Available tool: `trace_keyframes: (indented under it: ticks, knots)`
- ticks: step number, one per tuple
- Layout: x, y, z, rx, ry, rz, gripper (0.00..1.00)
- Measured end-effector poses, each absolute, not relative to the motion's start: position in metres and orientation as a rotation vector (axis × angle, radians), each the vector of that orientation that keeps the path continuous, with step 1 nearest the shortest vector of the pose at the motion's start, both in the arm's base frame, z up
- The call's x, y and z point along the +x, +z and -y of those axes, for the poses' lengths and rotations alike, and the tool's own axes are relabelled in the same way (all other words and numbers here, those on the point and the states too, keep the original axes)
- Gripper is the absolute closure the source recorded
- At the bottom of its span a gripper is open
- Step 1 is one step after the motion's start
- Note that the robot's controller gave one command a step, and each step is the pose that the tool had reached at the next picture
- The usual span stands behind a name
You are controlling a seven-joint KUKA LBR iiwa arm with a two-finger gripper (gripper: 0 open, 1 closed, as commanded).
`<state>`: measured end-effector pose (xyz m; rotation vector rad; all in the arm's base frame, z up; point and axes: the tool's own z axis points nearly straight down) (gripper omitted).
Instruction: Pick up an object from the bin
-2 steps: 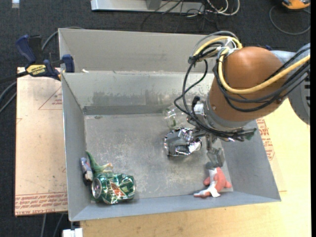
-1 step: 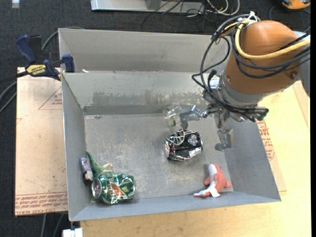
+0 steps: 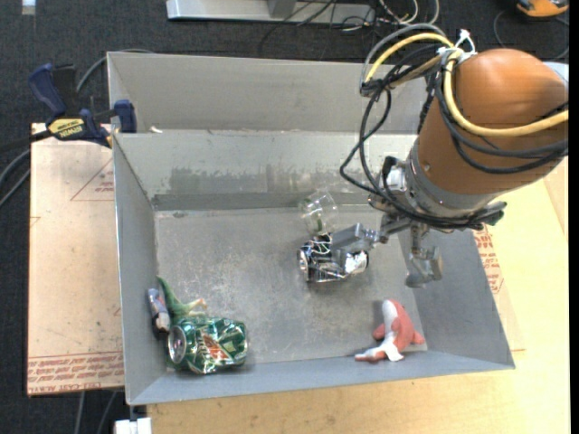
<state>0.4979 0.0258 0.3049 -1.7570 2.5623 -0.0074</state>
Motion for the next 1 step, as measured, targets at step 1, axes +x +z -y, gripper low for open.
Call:
trace_keyframes:
  ticks: [1]
  knots:
    - [0.4914,0.2485,0.0489,-1.369,0.006,-2.782,1.0]
